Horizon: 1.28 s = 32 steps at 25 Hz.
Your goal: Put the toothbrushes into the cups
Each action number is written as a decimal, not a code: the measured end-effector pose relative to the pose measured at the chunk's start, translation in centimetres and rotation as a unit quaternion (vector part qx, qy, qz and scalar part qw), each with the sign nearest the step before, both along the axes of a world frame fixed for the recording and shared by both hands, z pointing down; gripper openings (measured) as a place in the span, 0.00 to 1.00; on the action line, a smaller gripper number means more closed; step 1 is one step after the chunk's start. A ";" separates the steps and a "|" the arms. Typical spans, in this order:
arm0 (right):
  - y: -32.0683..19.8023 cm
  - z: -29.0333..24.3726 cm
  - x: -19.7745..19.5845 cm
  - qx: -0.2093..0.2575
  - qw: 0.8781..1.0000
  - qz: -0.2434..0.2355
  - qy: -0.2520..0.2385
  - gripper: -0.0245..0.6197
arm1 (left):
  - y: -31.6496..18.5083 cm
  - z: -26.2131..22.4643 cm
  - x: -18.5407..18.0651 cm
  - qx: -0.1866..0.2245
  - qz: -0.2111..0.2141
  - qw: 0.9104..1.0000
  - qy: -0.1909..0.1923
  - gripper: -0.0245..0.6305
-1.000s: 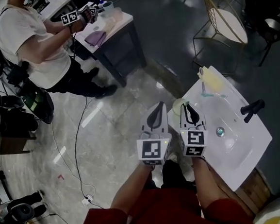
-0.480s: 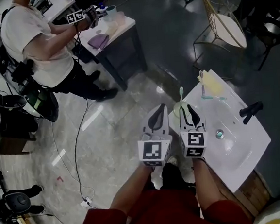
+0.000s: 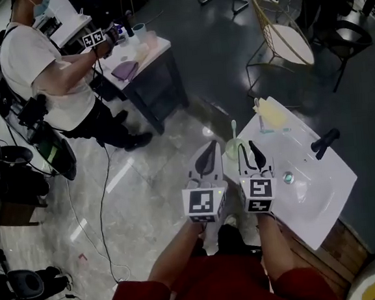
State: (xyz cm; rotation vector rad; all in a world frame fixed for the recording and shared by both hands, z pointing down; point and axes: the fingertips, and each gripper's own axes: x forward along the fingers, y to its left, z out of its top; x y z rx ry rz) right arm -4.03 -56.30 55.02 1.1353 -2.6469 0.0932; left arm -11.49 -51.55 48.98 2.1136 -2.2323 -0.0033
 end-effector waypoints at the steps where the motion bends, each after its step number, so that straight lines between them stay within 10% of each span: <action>1: 0.0 -0.5 0.5 0.005 1.000 0.008 -0.002 0.20 | 0.0 -0.4 0.3 0.004 0.007 1.000 -0.001 0.08; 18: 3.2 -7.5 10.4 0.076 0.986 0.150 -0.012 0.20 | 0.6 -4.6 7.9 0.052 0.135 0.989 0.022 0.08; 32: 9.7 -12.5 23.7 0.135 0.934 0.331 -0.007 0.20 | 2.7 -7.0 20.2 0.073 0.310 0.948 0.026 0.08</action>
